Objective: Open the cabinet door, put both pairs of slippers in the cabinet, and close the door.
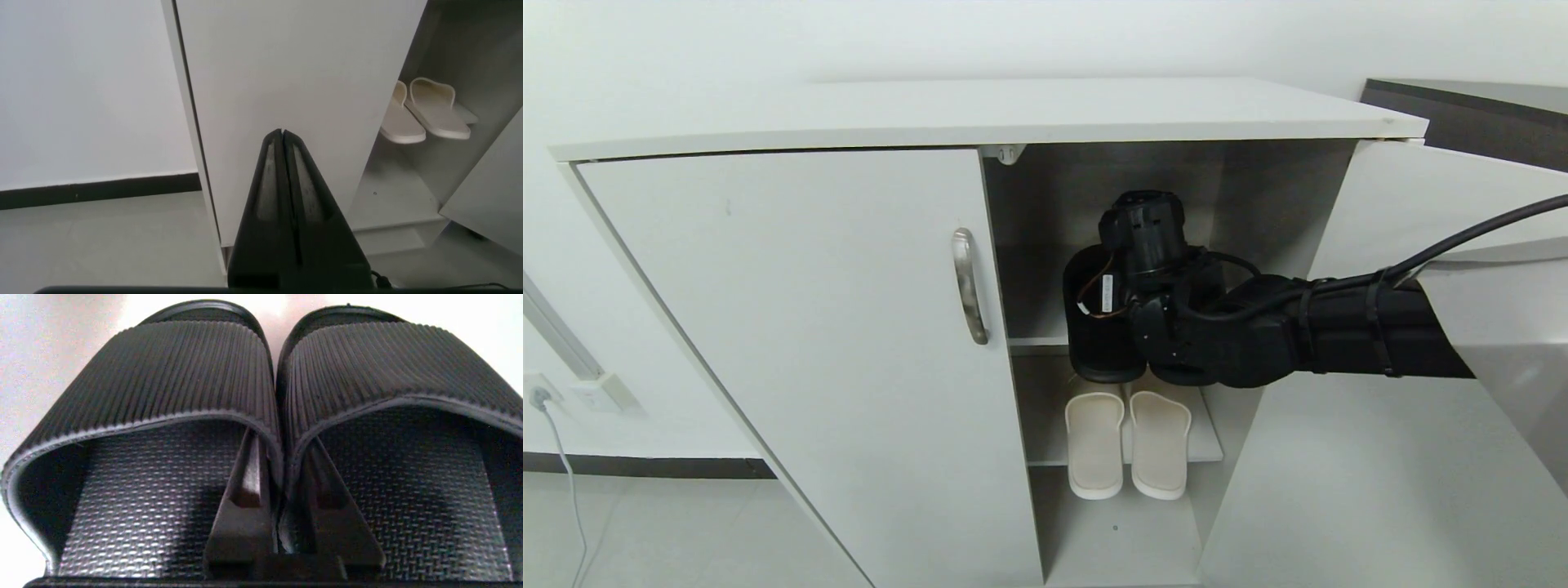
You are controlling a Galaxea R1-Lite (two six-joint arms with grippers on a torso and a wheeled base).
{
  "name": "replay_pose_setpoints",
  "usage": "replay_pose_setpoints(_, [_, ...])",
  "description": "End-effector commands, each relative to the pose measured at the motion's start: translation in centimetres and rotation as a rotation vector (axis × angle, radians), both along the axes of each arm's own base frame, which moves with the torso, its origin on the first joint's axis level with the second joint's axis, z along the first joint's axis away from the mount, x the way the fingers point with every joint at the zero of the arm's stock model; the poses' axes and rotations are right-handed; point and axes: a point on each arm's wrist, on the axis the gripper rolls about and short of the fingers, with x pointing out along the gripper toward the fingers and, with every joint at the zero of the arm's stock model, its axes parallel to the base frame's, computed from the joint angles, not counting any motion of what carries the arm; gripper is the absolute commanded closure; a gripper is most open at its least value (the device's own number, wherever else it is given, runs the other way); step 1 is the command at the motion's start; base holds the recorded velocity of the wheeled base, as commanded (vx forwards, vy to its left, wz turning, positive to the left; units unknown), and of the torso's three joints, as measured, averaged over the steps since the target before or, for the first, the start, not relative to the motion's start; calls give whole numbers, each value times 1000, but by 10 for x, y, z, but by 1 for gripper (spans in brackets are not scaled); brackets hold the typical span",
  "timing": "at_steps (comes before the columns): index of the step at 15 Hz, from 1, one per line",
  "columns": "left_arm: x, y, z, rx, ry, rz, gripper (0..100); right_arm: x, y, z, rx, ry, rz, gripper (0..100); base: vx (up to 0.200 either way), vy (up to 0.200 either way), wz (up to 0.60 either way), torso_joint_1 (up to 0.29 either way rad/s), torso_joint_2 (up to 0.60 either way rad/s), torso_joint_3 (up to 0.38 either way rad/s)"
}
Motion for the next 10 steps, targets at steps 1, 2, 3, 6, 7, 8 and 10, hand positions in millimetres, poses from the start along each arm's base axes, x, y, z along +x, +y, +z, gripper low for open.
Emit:
replay_pose_setpoints(1, [0, 0, 0, 0, 1, -1, 100, 1, 0, 4, 7, -11, -1, 100, 0, 0, 0, 0, 0, 0])
replay_pose_setpoints(2, [0, 0, 0, 0, 1, 0, 100, 2, 0, 6, 8, -13, -1, 100, 0, 0, 0, 0, 0, 0])
replay_pose_setpoints(3, [0, 0, 0, 0, 1, 0, 100, 3, -1, 7, 6, -7, 10, 100, 0, 0, 0, 0, 0, 0])
replay_pose_setpoints(6, [0, 0, 0, 0, 1, 0, 100, 9, -2, 8, 16, -6, 22, 100, 0, 0, 0, 0, 0, 0])
replay_pose_setpoints(7, [0, 0, 0, -1, 1, 0, 100, 11, 0, 5, 14, -4, 22, 100, 0, 0, 0, 0, 0, 0])
replay_pose_setpoints(8, [0, 0, 0, -1, 1, 0, 100, 13, 0, 4, 13, -5, 20, 100, 0, 0, 0, 0, 0, 0])
replay_pose_setpoints(10, [0, 0, 0, -1, 1, 0, 100, 18, -1, 5, 19, -12, 12, 100, 0, 0, 0, 0, 0, 0])
